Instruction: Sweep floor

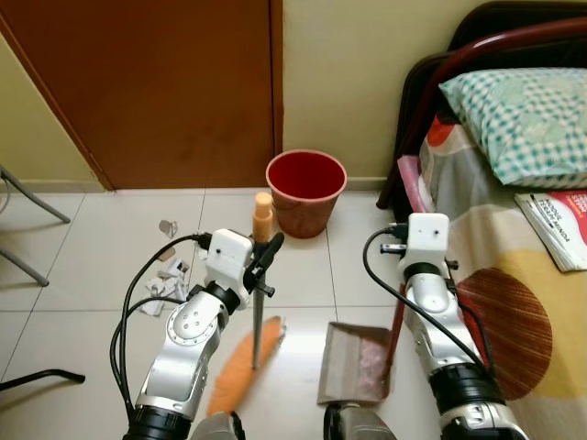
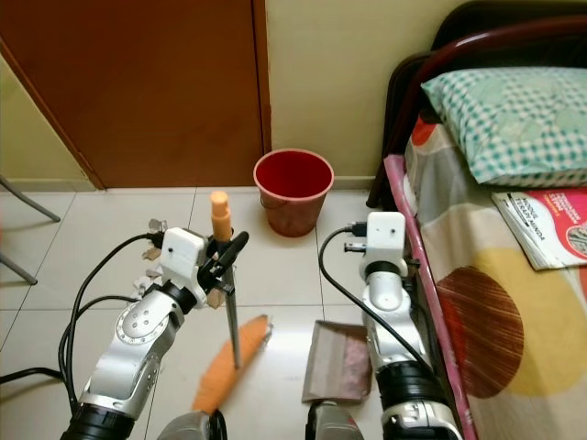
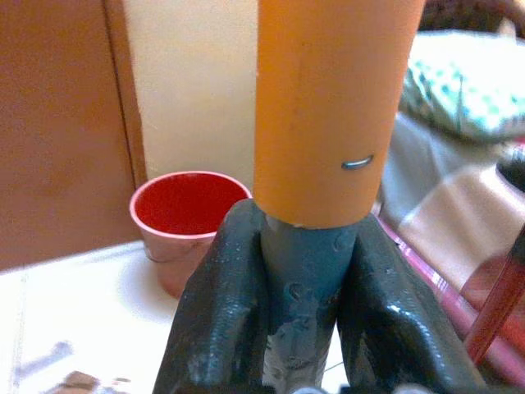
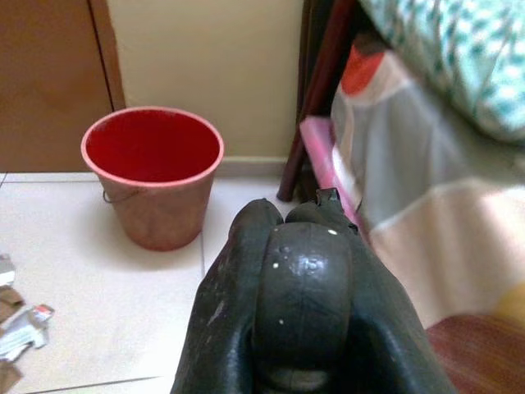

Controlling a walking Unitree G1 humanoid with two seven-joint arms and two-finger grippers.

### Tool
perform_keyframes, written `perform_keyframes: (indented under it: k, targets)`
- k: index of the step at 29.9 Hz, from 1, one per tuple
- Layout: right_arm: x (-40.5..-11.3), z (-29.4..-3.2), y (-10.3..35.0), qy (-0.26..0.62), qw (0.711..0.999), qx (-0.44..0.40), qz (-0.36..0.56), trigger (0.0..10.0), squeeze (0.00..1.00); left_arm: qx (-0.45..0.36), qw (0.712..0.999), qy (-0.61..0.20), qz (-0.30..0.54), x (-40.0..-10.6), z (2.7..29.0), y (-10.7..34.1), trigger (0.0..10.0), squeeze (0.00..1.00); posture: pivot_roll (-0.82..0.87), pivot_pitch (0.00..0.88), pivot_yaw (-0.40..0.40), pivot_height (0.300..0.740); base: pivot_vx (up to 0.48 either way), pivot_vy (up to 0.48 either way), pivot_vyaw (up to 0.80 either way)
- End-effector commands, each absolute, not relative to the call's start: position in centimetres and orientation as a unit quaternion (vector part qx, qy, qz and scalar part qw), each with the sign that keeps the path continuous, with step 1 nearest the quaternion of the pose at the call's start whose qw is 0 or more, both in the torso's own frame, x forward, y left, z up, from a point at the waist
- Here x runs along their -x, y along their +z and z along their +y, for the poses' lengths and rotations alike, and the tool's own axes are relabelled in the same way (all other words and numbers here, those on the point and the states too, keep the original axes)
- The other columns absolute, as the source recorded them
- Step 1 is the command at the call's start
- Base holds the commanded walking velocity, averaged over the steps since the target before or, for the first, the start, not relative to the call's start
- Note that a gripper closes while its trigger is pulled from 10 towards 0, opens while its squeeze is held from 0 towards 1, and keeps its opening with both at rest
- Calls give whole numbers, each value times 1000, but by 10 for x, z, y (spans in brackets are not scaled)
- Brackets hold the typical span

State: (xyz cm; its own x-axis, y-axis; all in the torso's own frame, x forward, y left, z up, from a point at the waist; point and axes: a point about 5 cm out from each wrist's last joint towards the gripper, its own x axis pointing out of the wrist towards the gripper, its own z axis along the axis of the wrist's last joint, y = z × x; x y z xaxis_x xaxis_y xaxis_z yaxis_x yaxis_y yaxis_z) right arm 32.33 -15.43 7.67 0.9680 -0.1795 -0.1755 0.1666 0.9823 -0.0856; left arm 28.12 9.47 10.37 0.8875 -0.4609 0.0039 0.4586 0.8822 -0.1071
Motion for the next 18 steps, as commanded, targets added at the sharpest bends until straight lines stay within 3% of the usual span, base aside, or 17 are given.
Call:
perform_keyframes:
  k: [1, 11, 15, 18]
  targets:
    - [-325, -145, 74, -78, 991, 24, 103, 10000, 0, 119, 963, -243, 1, -286, 81, 113, 10000, 0, -27, 126, -12, 740, 0, 0, 0]
    - [-330, -120, 72, -43, 993, 26, 106, 10000, 0, 219, 951, -218, -14, -299, 79, 132, 10000, 0, -34, 125, -23, 740, 0, 0, 0]
    - [-330, -117, 70, -37, 993, 24, 110, 10000, 0, 206, 957, -200, -37, -304, 90, 142, 10000, 0, -27, 122, -29, 740, 0, 0, 0]
    - [-328, -123, 72, -33, 994, 53, 95, 10000, 0, 159, 971, -167, -68, -309, 115, 153, 10000, 0, -23, 120, -32, 740, 0, 0, 0]
